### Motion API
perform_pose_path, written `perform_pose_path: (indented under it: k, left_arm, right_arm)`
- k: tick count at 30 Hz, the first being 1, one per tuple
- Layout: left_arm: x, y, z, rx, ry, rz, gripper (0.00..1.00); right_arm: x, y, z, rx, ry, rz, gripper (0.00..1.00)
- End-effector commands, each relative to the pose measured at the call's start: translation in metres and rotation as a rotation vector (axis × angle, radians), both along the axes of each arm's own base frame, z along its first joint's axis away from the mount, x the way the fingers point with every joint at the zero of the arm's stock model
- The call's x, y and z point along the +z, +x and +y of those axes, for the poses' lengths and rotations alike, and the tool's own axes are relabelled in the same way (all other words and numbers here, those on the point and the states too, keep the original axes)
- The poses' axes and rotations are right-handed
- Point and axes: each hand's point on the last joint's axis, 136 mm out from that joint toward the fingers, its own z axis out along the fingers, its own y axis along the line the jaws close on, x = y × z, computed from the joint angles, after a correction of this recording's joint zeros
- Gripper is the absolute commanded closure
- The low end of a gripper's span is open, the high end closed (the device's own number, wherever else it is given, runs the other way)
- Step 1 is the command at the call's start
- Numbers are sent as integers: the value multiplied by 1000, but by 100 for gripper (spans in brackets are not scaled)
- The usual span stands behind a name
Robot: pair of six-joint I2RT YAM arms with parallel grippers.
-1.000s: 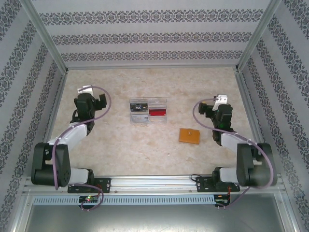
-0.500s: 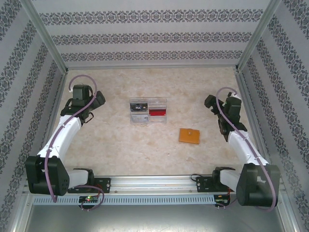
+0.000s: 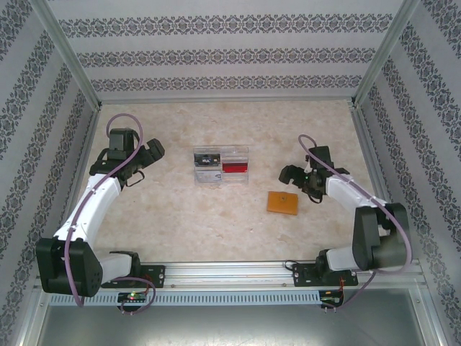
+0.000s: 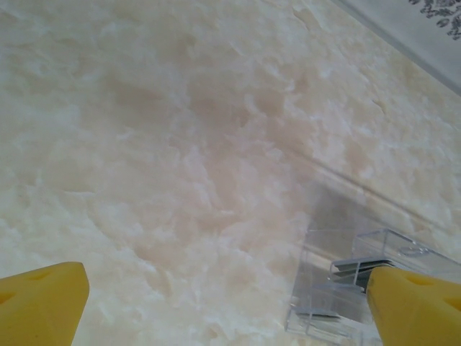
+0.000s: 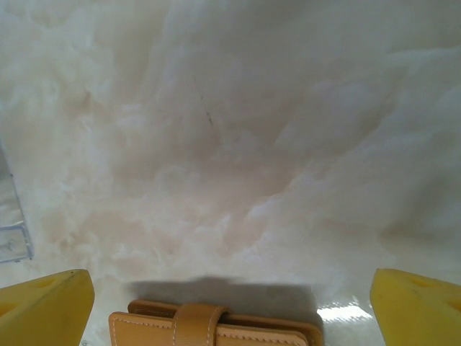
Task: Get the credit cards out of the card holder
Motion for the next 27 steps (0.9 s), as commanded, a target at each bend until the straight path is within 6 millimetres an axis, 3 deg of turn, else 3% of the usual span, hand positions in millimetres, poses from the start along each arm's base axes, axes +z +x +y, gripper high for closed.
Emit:
perform_pose_path:
  k: [1,11,23,27]
  left_arm:
    - [1,-7,-10,-31,-25,18,0]
    - [1,-17,-10,-32,-22,16,0]
    - [-3,-25,-15,-49,-46,39,0]
    - [-4,-28,-19,-66,-63,40,0]
  right_arm:
    - [5,4,15,81,19,9,2]
    - [-23,-38,53,182,51,133,2]
    - [-20,-99,111,253,49,176,2]
    - [-18,-109,125,263,31,167,2]
